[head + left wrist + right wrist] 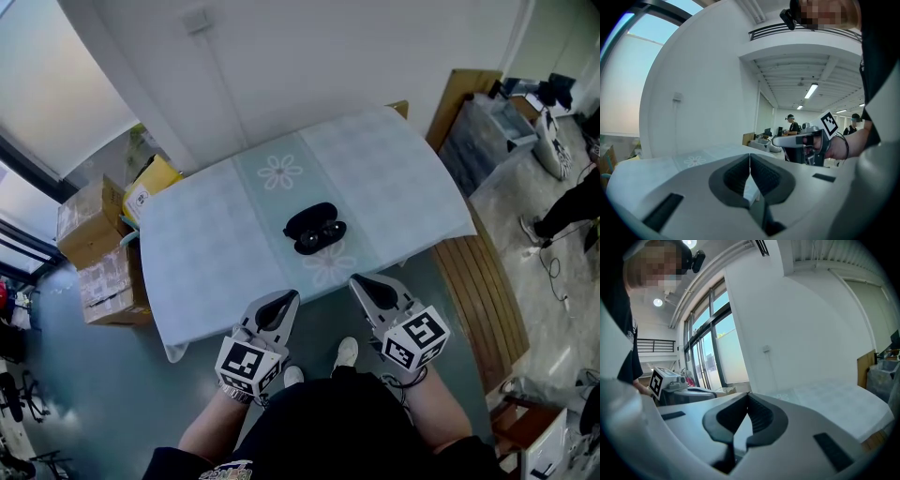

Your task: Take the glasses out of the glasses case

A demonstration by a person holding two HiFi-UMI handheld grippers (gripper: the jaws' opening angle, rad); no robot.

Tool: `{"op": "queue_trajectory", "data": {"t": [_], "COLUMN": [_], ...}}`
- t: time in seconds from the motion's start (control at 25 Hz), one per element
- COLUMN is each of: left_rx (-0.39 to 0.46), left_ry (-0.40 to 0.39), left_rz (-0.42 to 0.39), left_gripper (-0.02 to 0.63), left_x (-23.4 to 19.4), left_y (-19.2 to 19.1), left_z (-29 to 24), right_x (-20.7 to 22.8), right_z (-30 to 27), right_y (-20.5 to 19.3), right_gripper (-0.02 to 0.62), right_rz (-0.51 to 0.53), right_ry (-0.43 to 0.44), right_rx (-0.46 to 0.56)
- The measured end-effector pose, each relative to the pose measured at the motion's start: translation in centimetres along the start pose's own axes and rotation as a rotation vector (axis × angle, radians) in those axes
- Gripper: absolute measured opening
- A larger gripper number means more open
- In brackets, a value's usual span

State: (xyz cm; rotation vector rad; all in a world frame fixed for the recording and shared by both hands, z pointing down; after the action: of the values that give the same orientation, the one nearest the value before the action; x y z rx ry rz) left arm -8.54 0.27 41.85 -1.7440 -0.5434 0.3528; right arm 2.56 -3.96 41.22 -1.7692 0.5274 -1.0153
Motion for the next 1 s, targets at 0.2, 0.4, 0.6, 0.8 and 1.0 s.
{"op": "queue_trajectory", "data": {"t": [0.2,0.4,0.6,0.8,1.0], "left_rx": [-0.008,-0.035,-0.066,-0.097,-0.128], "left_ry": [0.050,0.086,0.120,0.144,0.141], "left_rz": [0.017,0.026,0.026,0.023,0.003], "left_gripper": [0.029,0.029,0.029,0.029,0.029], "left_x": [-0.1,-0.3,-0.9,-1.2,-1.3], "left_y": [0.4,0.2,0.1,-0.1,-0.2], "left_z": [-2.7,-4.8,-6.8,-8.7,-10.2], "right_x": [2.8,5.1,7.0,8.4,9.3], "right_z": [-0.6,-1.3,-1.9,-2.0,-1.7], "right_y": [1.1,1.1,1.1,1.2,1.4], "right_gripper": [0.023,0.023,0.023,0.023,0.023], "right_rz": [0.002,-0.023,-0.045,-0.064,-0.080], "right_ry": [0.047,0.084,0.114,0.137,0.143], "right_rx": [-0.025,-0.044,-0.060,-0.072,-0.067]}}
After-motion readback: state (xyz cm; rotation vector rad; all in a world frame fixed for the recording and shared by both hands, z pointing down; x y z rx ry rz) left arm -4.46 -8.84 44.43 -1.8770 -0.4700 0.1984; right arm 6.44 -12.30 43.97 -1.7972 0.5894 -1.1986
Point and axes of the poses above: the fingertips, and each gripper's own axes: z backward along the fingers, x to its right, y out of its top, the point moved 1 cm from there along z, backward along the fingers, and after that the axes turned 9 degrees about -z, right-handed, at the moved point
